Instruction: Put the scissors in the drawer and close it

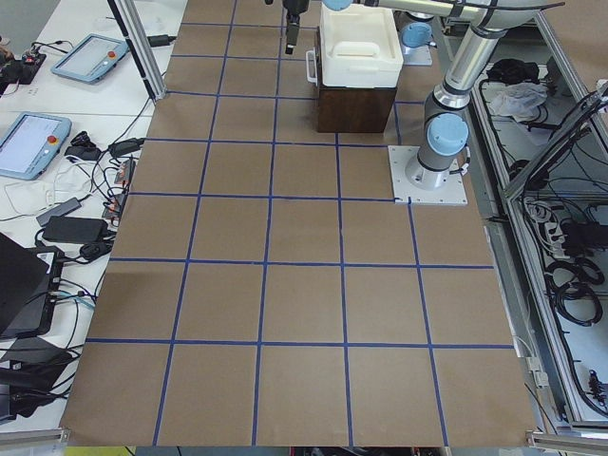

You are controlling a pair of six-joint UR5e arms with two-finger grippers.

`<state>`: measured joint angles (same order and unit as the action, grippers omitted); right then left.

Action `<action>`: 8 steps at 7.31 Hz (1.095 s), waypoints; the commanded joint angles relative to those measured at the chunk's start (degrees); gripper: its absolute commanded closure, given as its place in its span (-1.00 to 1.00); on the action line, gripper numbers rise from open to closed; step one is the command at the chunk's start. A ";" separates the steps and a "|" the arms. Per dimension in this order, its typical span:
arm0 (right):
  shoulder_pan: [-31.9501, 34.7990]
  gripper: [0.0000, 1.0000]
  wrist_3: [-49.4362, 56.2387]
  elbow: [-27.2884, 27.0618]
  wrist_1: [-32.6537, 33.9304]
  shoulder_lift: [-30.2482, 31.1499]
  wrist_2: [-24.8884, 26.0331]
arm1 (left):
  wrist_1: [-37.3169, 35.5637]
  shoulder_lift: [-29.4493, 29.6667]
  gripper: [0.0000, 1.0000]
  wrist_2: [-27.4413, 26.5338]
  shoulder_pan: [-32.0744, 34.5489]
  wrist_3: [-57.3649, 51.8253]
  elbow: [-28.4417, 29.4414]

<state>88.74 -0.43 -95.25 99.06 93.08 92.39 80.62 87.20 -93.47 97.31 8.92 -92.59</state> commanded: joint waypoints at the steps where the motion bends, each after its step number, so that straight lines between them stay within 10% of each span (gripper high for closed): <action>1: 0.03 -1.00 -0.10 -0.02 -0.53 0.34 0.95 | 0.50 -2.47 -1.00 -0.31 -5.99 -6.37 -1.37; 8: 0.03 -1.00 -0.80 -0.29 0.25 0.96 -0.19 | 7.88 2.27 -1.00 -1.96 -3.53 -5.40 7.33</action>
<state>88.77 -1.02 -95.52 99.14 94.06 92.40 87.65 89.47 -94.26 93.19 3.73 -85.20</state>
